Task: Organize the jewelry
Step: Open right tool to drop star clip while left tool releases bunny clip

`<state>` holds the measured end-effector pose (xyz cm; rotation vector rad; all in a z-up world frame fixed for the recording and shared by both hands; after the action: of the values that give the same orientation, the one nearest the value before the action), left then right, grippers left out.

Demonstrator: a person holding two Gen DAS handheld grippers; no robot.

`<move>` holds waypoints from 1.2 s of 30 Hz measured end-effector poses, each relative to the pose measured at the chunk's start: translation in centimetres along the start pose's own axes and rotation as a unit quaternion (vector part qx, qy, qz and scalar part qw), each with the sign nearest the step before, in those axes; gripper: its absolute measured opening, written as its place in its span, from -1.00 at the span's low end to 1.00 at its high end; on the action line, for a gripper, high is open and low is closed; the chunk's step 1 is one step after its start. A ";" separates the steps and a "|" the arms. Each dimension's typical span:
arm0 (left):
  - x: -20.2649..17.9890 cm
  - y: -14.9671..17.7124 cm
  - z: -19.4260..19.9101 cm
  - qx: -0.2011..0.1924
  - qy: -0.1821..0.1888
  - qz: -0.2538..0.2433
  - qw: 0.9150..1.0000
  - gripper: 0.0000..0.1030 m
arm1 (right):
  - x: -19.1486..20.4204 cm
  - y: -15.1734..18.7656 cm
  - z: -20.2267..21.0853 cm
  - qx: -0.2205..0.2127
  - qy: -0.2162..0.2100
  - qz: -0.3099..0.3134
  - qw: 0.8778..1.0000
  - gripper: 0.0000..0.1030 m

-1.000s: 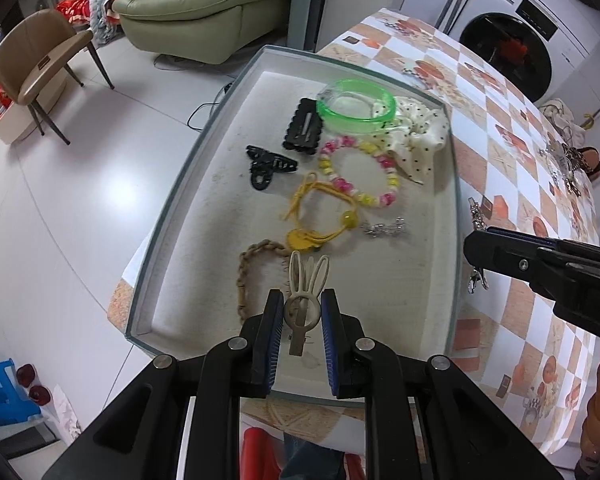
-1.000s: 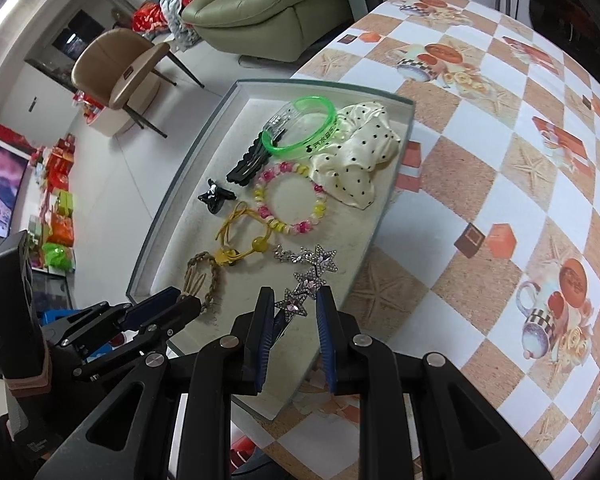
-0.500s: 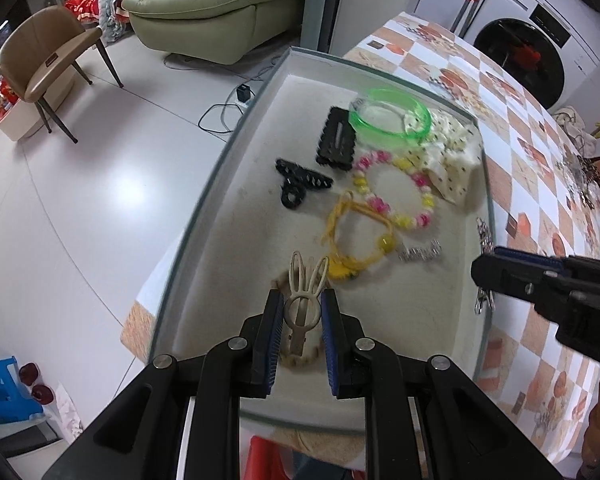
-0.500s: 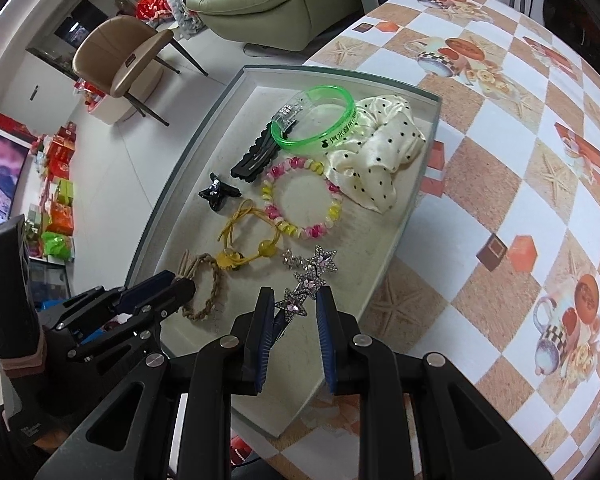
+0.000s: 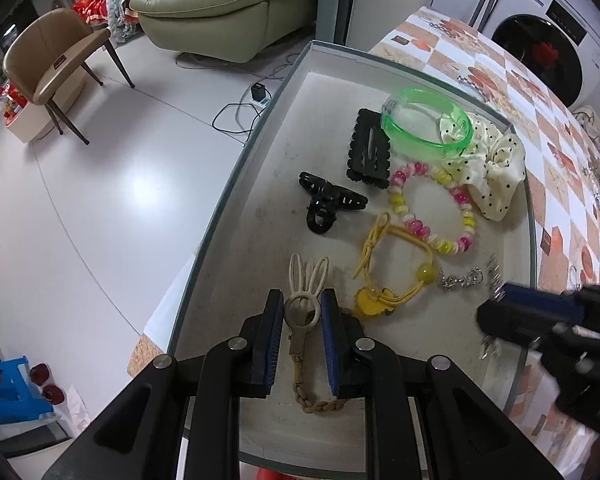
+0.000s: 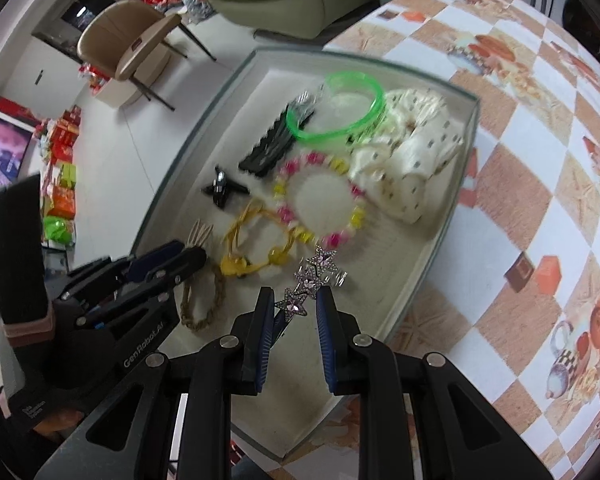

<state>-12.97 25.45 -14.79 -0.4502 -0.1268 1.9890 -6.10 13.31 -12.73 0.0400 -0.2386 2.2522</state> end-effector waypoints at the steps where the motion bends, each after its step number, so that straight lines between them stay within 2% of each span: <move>1: 0.0 0.0 0.0 0.000 -0.001 -0.002 1.000 -0.54 | 0.1 0.2 -0.4 0.005 0.000 0.000 1.000 -0.55; 11: -0.2 -0.1 0.0 0.001 -0.007 -0.011 1.000 -0.54 | 0.6 1.8 -2.7 0.032 0.010 -0.003 0.999 -0.55; 17: -0.5 0.0 0.1 0.001 -0.010 -0.015 1.000 -0.53 | 0.8 1.8 -3.0 0.029 0.014 0.001 0.999 -0.54; 19: -0.5 0.1 0.2 0.001 -0.009 -0.013 1.000 -0.53 | 1.1 1.7 -3.0 0.029 0.012 0.003 1.000 -0.47; 22: -0.5 0.2 0.4 0.001 -0.008 -0.011 1.000 -0.53 | 1.1 1.4 -2.7 0.026 0.007 0.000 1.000 -0.26; 24: -0.6 0.3 0.5 0.001 -0.007 -0.012 1.000 -0.53 | 1.1 1.1 -2.0 0.019 0.001 -0.002 1.000 -0.20; 30: -1.0 0.3 0.5 0.005 -0.015 -0.020 1.000 -0.53 | 0.7 0.2 0.9 -0.012 -0.001 -0.015 1.000 -0.13; 36: -1.2 0.6 0.3 0.013 -0.021 -0.019 1.000 -0.53 | -0.9 0.4 2.4 -0.021 0.001 -0.044 0.999 -0.12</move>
<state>-13.16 24.16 -14.37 -0.3864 -0.1348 1.9609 -5.97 11.98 -10.52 0.0263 -0.2780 2.1598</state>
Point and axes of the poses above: each gripper's, at about its wrist camera, not at the fingertips, and z roughly against the way its jaws point, x to its left, y to its underside, the point moved 3 cm from there along -z, roughly the way its jaws point, and after that the axes turned 14 degrees about y, right-handed, at the moved point
